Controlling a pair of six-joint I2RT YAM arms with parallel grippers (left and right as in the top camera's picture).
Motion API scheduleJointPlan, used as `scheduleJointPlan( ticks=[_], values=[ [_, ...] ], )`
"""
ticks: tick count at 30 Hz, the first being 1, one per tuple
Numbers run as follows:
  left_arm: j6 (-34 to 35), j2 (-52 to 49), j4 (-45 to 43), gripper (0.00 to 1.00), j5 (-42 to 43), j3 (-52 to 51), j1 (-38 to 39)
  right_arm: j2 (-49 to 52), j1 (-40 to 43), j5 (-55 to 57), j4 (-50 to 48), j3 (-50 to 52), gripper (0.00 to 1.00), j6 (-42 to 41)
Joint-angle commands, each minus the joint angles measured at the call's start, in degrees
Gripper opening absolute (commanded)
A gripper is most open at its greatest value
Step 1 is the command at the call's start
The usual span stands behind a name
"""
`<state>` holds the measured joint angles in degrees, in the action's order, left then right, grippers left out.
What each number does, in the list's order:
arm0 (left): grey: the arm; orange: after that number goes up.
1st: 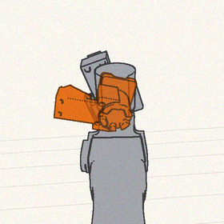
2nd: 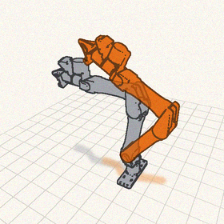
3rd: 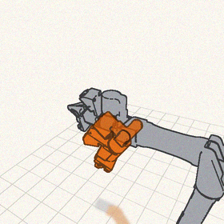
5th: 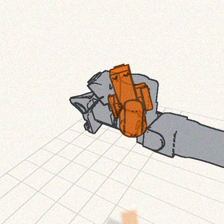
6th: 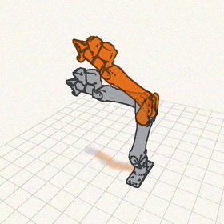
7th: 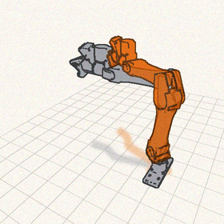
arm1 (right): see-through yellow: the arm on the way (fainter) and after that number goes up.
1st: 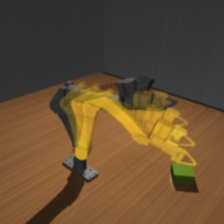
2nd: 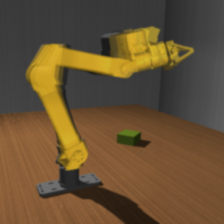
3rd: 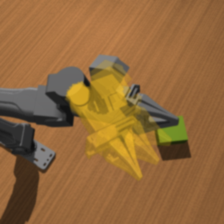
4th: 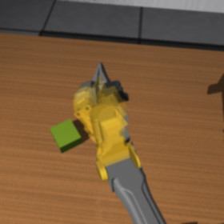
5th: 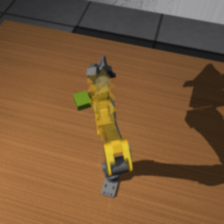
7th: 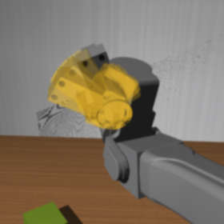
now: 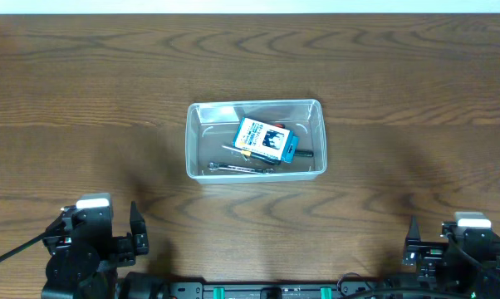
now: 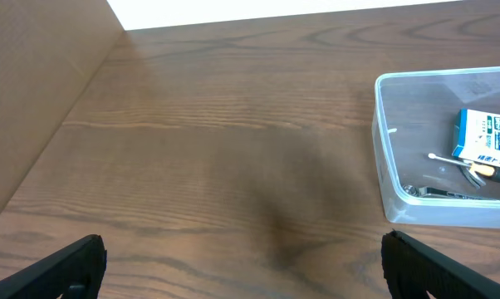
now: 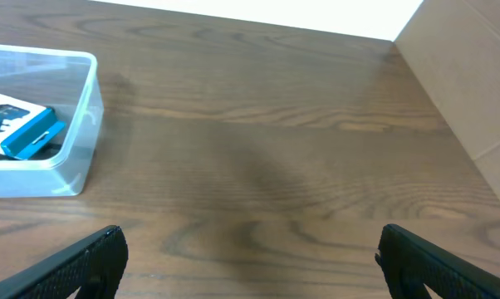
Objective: Pack container
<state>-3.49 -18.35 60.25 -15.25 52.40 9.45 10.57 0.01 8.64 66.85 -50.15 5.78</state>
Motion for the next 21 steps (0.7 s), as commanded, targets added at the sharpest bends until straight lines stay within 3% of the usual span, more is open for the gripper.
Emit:
scheduleJointPlan(
  ticks=[1,8,14,21],
  values=[
    [-0.8,0.3,0.2,0.98,-0.5,-0.3,0.2,-0.6,-1.5,0.3,0.0,0.3,0.99,-1.0],
    [-0.8,0.3,0.2,0.98,-0.5,-0.3,0.2,-2.8,-3.3,-5.7,-3.1,1.8,0.99,-1.0],
    [-0.8,0.3,0.2,0.98,-0.5,-0.3,0.2,-10.4,-3.4,-12.7,-22.8,16.8,0.99,-1.1],
    [-0.8,0.3,0.2,0.98,-0.5,-0.3,0.2,-10.2,-4.7,-13.0,-48.9,32.8,0.99,2.2]
  ],
)
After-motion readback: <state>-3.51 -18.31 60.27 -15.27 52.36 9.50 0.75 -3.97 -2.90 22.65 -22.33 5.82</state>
